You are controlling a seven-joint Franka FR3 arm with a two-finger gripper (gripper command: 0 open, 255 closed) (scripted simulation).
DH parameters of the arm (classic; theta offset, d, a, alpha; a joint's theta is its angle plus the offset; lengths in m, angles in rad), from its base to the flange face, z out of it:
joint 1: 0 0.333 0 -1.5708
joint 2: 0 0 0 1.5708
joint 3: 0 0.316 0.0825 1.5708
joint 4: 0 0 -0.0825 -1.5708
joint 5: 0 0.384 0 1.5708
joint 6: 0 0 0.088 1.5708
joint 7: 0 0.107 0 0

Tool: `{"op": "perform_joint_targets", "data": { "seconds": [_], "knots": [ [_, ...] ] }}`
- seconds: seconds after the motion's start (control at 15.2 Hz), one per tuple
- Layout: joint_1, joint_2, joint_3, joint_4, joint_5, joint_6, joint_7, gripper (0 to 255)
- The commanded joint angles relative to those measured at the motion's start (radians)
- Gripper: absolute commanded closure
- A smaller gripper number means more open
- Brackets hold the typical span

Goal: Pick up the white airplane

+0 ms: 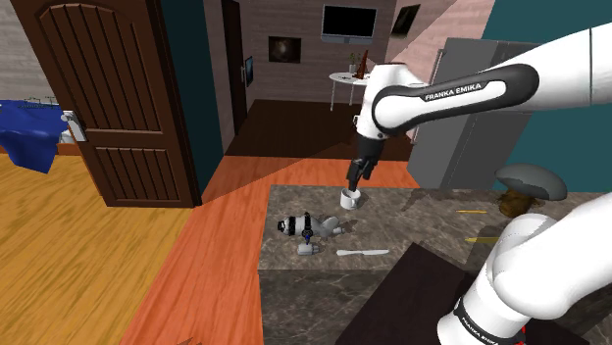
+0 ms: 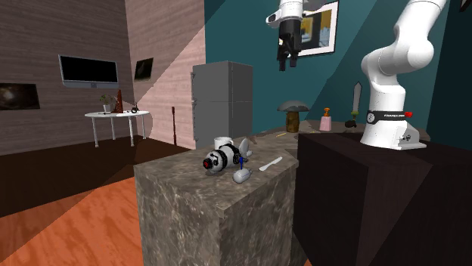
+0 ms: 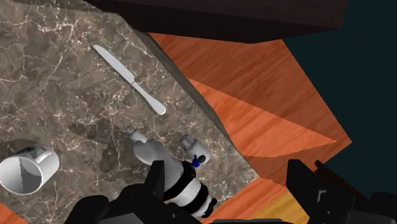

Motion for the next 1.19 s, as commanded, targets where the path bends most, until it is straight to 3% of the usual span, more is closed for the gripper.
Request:
{"op": "perform_joint_targets", "data": {
  "seconds": [0.0,0.53,1.12],
  "knots": [
    [0.002,0.056,-0.014,-0.013,-0.016,0.066,-0.052,0],
    [0.009,0.350,-0.050,0.028,-0.059,0.307,-0.232,0],
    [-0.003,0.713,-0.056,0.180,-0.098,0.515,-0.405,0]
  ]
}}
